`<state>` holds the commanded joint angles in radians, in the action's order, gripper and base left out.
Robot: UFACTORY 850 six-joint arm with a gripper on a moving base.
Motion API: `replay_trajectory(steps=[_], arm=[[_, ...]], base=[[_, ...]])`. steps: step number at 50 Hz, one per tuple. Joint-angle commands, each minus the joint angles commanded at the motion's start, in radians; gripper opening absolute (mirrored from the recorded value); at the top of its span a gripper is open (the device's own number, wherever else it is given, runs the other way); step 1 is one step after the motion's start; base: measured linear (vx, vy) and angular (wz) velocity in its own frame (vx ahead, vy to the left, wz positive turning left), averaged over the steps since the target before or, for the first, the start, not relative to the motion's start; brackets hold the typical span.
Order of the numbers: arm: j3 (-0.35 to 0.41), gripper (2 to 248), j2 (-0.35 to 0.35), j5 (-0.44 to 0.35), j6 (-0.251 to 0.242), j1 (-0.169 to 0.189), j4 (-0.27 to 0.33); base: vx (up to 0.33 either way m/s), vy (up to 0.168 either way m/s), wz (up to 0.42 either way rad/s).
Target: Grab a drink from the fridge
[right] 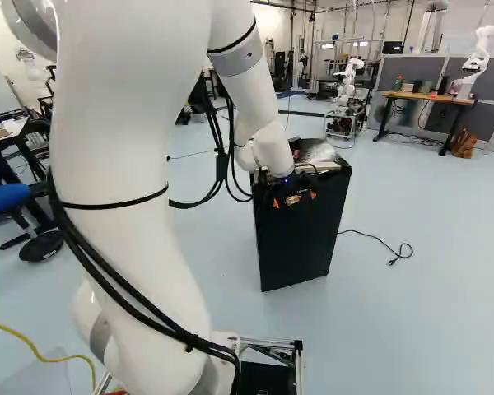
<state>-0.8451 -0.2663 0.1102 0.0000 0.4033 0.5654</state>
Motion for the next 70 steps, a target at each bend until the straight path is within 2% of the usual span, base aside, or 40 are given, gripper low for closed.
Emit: replay_trajectory(steps=[35, 70], arm=[[-0.029, 247, -0.023, -0.03, 0.0, -0.051, 0.0], [-0.076, 247, -0.061, -0.038, 0.0, -0.079, 0.0]], base=[[0.0, 0.0, 0.0], [0.0, 0.0, 0.0]])
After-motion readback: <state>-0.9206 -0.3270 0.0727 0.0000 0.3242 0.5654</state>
